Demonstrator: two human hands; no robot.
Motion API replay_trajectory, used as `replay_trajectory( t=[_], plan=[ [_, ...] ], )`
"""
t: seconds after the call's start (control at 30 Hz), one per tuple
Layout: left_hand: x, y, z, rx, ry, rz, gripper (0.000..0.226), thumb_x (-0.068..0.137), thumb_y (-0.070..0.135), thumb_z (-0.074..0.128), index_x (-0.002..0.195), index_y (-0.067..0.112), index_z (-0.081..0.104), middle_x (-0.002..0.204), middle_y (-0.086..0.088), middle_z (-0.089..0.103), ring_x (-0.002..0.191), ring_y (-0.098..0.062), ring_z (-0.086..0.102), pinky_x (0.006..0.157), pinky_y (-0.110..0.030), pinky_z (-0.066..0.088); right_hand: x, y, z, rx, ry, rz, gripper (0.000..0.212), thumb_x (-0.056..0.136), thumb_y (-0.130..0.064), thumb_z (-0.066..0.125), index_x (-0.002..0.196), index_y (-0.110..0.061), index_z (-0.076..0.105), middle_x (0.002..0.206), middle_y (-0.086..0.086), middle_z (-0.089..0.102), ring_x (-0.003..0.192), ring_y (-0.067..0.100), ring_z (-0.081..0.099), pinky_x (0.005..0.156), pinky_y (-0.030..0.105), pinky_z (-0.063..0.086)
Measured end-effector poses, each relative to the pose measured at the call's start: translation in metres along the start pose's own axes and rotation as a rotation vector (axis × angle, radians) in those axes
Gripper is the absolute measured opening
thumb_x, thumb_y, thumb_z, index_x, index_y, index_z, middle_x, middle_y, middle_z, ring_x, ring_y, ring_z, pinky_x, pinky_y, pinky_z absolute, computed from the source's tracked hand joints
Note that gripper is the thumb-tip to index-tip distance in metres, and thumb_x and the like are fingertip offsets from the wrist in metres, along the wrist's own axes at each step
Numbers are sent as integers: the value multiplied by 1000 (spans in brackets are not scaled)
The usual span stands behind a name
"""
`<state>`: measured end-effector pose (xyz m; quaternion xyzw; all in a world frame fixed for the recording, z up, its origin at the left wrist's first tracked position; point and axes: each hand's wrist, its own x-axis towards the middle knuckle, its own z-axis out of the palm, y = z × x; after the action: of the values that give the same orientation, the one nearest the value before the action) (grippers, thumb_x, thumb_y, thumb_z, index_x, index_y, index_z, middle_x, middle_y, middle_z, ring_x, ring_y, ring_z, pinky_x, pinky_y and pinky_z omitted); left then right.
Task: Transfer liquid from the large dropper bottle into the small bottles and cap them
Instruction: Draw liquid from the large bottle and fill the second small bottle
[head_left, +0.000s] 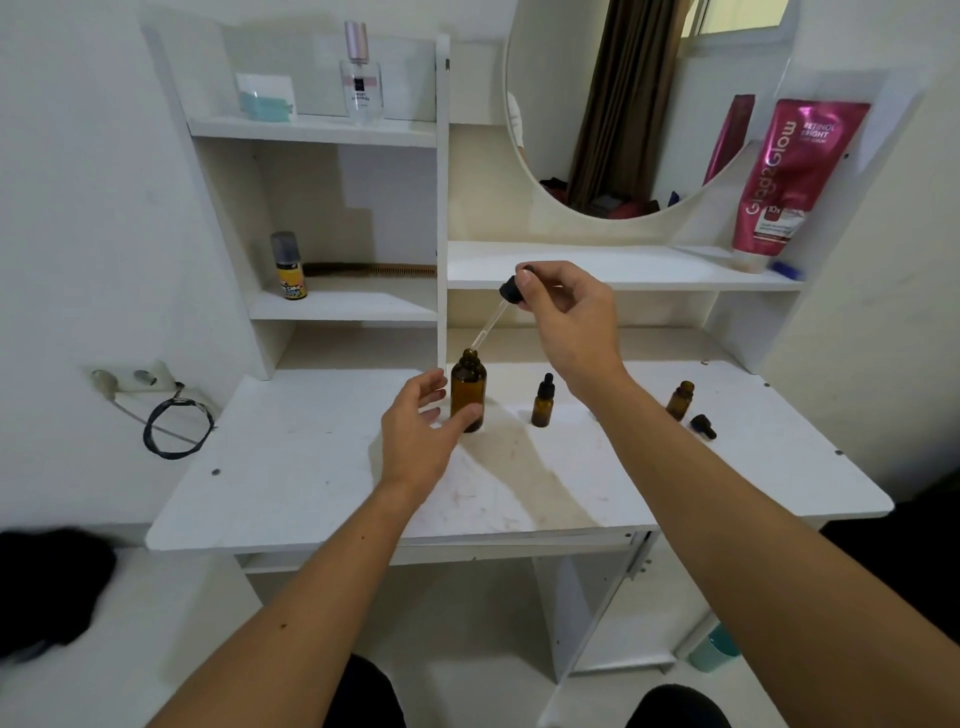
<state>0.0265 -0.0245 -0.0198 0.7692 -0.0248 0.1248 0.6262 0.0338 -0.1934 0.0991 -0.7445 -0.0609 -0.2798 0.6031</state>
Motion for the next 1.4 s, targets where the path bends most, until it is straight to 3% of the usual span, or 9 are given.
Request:
replay_trajectory(
  t=[0.17,0.37,0.43,0.7,0.83,1.0,1.4],
  plan=[
    [4,-3,2,5,-33,-12,50,87,25,82,133,20,63,127,6,68,118,-11,62,98,-24,50,0,3,12,-144,-103,-61,18,99,-23,71,115,-14,76,102,-5,78,97,7,74,91,20,59],
    [6,-6,4,18,2,-27,44,88,24,80,129,20,64,127,3,69,117,-16,64,103,-33,51,-2,12,26,-260,-222,-49,19,98,-25,73,112,-13,78,96,-8,76,87,-5,70,81,7,53],
    [7,-7,4,14,4,-21,44,88,25,80,129,20,64,126,3,69,116,-16,64,100,-30,52,-3,16,29,-264,-208,-18,15,96,-25,75,107,-15,80,90,-11,75,80,-8,68,77,5,51],
    [7,-7,5,11,5,-22,41,88,22,80,126,23,66,124,5,71,115,-15,66,102,-32,53,-4,25,32,-233,-141,56,8,95,-22,76,88,-21,76,87,-4,78,83,10,71,73,12,53],
    [7,-7,5,23,6,-21,41,88,23,80,126,23,66,125,5,71,115,-15,66,102,-33,53,-6,24,32,-225,-150,63,7,97,-23,74,97,-18,79,86,-9,75,80,2,69,71,7,51],
    [6,-6,5,50,5,-12,44,89,25,79,129,21,64,127,4,69,115,-14,64,102,-32,52,-5,13,27,-250,-190,-7,17,101,-27,69,113,-16,76,99,-7,76,94,4,71,84,11,54],
    [-1,-3,9,113,21,-10,50,90,27,78,135,19,60,132,0,68,119,-20,64,101,-32,51,2,-20,7,-173,-57,-109,21,101,-24,68,117,-13,74,108,-1,77,100,13,73,91,22,58]
  ],
)
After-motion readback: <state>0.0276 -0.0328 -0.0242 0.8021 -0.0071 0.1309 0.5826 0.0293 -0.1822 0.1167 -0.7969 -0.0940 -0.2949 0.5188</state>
